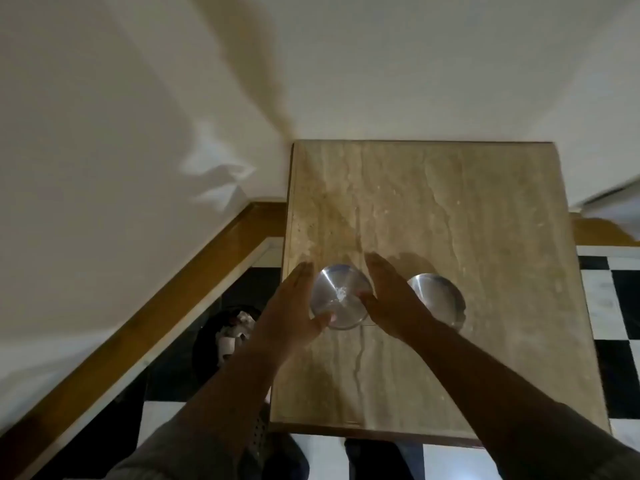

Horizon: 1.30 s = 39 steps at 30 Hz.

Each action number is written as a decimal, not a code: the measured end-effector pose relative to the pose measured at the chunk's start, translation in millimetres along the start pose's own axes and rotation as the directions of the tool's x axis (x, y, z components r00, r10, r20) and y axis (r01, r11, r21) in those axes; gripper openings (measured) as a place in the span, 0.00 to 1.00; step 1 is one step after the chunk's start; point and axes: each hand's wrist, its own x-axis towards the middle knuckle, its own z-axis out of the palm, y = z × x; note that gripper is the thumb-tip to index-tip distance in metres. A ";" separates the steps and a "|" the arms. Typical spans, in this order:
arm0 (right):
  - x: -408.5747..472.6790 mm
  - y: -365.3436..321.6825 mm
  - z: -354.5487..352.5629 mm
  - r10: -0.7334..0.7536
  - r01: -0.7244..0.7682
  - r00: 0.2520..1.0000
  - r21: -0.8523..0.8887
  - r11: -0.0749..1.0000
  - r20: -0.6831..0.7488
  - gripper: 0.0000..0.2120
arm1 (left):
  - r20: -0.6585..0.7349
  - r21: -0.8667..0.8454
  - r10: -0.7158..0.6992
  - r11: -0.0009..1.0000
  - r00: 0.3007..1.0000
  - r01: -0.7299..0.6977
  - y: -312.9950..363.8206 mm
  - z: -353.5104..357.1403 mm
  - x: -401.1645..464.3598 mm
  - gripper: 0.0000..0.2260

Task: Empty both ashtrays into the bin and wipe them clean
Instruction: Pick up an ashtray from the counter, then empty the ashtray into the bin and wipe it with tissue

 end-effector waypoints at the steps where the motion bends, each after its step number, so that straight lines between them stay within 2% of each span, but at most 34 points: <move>1: 7.7 4.1 7.4 -0.007 0.006 1.000 -0.010 1.000 -0.019 0.32 | -0.017 -0.029 -0.032 0.999 0.999 0.031 -4.6 8.0 4.4 0.41; 4: 23.8 6.7 17.8 0.034 -0.039 0.998 -0.107 0.993 -0.052 0.26 | -0.059 -0.030 -0.120 0.993 0.991 0.118 -16.7 24.4 11.4 0.33; 8: 33.5 3.1 22.7 0.078 -0.092 0.995 -0.329 0.940 -0.055 0.17 | -0.098 -0.036 -0.157 0.987 0.983 0.154 -20.0 31.1 13.1 0.19; 11: 36.3 0.0 24.1 0.134 -0.153 0.988 -0.330 0.931 -0.080 0.14 | -0.110 -0.157 -0.202 0.970 0.973 0.184 -17.1 32.8 17.7 0.11; 15: 37.2 -2.9 25.6 0.160 -0.184 0.982 -0.306 0.934 -0.101 0.13 | -0.082 -0.383 -0.362 0.871 0.928 0.306 -15.0 43.6 24.9 0.18; 17: 36.5 -3.0 25.8 0.187 -0.209 0.977 -0.259 0.943 -0.105 0.12 | -0.043 -0.477 -0.435 0.800 0.899 0.364 -13.4 46.6 25.6 0.18; 20: 33.5 -8.3 28.8 0.170 -0.191 0.978 -0.193 0.962 -0.121 0.10 | -0.018 -0.573 -0.477 0.725 0.878 0.382 -10.5 41.7 20.8 0.14; 24: 33.4 -28.3 39.9 0.127 -0.150 0.983 -0.187 0.971 -0.130 0.11 | -0.006 -0.691 -0.534 0.613 0.845 0.383 -25.2 21.3 0.9 0.06; 26: 34.5 -44.7 50.4 0.117 -0.134 0.987 -0.164 0.977 -0.107 0.13 | 0.075 -0.720 -0.578 0.533 0.813 0.445 -38.7 7.6 -7.8 0.07; 28: 35.1 -64.0 67.4 0.087 -0.096 0.993 -0.123 0.988 -0.074 0.13 | 0.176 -0.712 -0.649 0.436 0.740 0.551 -61.7 -4.4 -18.7 0.16; 29: 35.7 -71.9 76.8 0.068 -0.075 0.995 -0.106 0.992 -0.070 0.12 | 0.266 -0.756 -0.687 0.287 0.677 0.588 -75.4 -10.0 -24.4 0.22; 30: 36.4 -79.6 86.7 0.044 -0.051 0.997 -0.099 0.994 -0.067 0.11 | 0.404 -0.799 -0.681 0.063 0.611 0.598 -89.3 -14.6 -28.5 0.26; 31: 37.1 -86.8 97.0 0.020 -0.026 0.998 -0.097 0.995 -0.061 0.10 | 0.520 -0.795 -0.627 -0.107 0.581 0.597 -104.3 -17.8 -32.8 0.30; 32: 37.9 -94.1 107.4 0.008 -0.012 0.999 -0.083 0.996 -0.048 0.10 | 0.594 -0.775 -0.549 -0.196 0.588 0.600 -119.4 -21.2 -37.3 0.32; 34: 40.2 -107.8 127.9 0.007 -0.008 1.000 -0.036 0.999 -0.021 0.12 | 0.674 -0.732 -0.417 -0.268 0.609 0.627 -147.7 -26.2 -46.0 0.32; 39: 45.2 -125.9 163.0 -0.043 0.043 0.999 0.019 0.999 0.001 0.10 | 0.730 -0.676 -0.324 -0.209 0.603 0.706 -196.9 -35.5 -57.0 0.41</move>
